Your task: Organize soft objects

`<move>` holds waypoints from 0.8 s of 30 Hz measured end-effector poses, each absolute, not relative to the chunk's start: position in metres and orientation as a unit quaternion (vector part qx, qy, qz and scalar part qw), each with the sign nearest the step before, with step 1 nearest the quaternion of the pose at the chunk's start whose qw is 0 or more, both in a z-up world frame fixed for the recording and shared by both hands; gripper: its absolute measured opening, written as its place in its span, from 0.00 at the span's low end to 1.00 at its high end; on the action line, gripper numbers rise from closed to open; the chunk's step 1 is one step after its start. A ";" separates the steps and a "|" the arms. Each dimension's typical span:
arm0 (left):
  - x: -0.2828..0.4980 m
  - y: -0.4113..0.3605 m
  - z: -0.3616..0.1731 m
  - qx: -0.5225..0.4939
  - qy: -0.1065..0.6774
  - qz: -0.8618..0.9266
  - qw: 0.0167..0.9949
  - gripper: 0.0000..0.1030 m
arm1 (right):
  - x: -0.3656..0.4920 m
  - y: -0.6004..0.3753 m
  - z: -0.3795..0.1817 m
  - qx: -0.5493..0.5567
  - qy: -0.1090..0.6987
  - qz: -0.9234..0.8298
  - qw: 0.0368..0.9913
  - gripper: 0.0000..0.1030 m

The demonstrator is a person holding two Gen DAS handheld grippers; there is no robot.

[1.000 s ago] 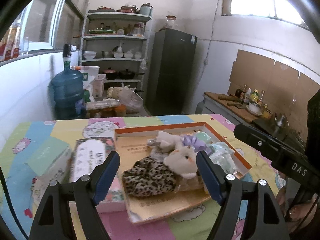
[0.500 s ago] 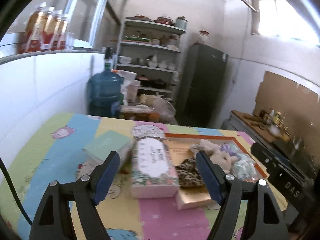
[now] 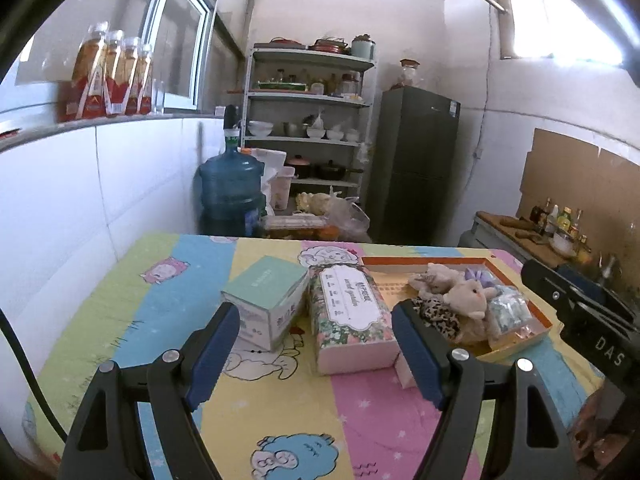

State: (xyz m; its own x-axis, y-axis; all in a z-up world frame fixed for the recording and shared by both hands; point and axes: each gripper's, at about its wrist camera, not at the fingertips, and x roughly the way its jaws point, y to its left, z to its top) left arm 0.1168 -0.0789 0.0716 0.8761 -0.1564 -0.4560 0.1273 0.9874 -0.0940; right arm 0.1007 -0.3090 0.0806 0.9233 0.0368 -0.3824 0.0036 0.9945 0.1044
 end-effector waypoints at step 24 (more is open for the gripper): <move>0.052 -0.044 0.080 -0.028 0.214 -0.010 0.976 0.76 | 0.047 -0.264 0.083 0.036 0.183 0.064 0.980 0.71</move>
